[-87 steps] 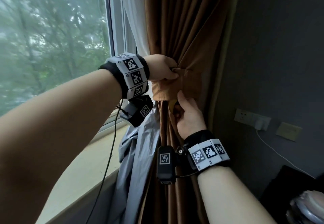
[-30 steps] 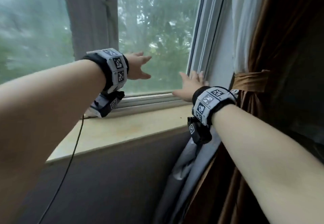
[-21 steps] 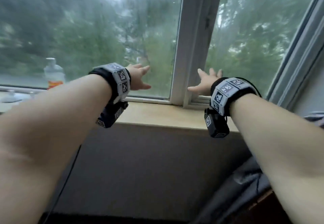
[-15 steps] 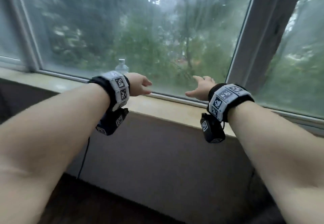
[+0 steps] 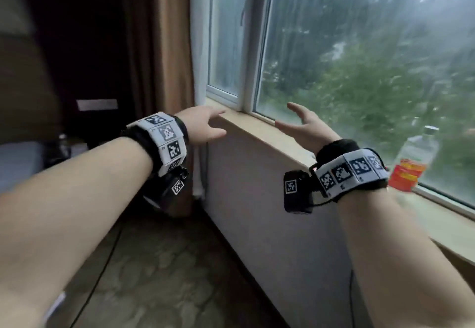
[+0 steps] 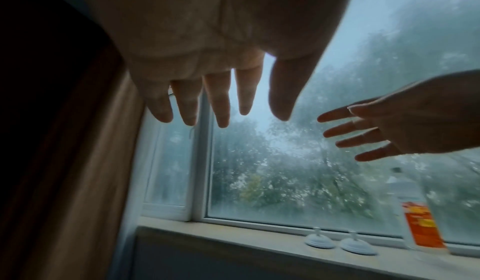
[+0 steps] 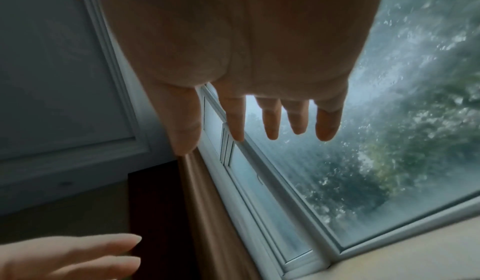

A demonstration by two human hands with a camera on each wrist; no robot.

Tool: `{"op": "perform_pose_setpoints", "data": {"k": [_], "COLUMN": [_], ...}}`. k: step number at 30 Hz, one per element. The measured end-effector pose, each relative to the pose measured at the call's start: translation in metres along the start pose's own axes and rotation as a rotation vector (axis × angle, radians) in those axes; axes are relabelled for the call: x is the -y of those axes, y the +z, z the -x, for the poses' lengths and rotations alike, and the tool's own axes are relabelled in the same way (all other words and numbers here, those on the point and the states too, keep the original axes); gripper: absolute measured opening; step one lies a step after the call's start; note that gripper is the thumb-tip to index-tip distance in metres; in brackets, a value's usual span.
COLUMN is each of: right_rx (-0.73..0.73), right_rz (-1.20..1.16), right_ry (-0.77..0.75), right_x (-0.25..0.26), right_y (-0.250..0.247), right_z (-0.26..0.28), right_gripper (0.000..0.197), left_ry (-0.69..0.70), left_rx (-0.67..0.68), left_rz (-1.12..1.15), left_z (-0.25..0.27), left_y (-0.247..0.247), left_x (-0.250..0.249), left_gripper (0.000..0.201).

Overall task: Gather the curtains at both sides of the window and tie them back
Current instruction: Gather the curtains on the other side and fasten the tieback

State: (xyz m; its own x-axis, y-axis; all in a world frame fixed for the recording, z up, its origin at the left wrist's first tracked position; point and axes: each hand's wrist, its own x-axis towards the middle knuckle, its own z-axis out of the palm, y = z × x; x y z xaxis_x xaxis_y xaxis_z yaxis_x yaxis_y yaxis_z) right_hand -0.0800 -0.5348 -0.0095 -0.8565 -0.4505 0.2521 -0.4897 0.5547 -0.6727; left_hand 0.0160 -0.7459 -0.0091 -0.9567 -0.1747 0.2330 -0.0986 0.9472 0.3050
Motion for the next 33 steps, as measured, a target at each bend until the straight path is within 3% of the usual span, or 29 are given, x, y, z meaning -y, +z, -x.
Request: {"op": "perform_pose_setpoints", "data": {"k": [7, 13, 22, 29, 33], "right_rx": [0.085, 0.11, 0.131, 0.172, 0.216], "right_rz": [-0.084, -0.315, -0.325, -0.342, -0.381], "right_ry": [-0.035, 0.0, 0.053, 0.068, 0.053], "right_x": [0.014, -0.005, -0.018, -0.015, 0.0], "right_y": [0.124, 0.217, 0.313, 0.379, 0.427], "right_z": [-0.117, -0.227, -0.431, -0.548, -0.618], "right_gripper": [0.055, 0.044, 0.035, 0.035, 0.051], "left_ry": [-0.182, -0.263, -0.299, -0.288, -0.217], "left_rx": [-0.045, -0.055, 0.074, -0.032, -0.046], "left_rz": [0.099, 0.141, -0.001, 0.14, 0.185], "left_z": [-0.058, -0.148, -0.322, -0.433, -0.503], "left_y": [0.023, 0.044, 0.067, 0.091, 0.102], "left_x": [0.144, 0.24, 0.349, 0.421, 0.471], "left_gripper": [0.054, 0.045, 0.038, 0.039, 0.049]}}
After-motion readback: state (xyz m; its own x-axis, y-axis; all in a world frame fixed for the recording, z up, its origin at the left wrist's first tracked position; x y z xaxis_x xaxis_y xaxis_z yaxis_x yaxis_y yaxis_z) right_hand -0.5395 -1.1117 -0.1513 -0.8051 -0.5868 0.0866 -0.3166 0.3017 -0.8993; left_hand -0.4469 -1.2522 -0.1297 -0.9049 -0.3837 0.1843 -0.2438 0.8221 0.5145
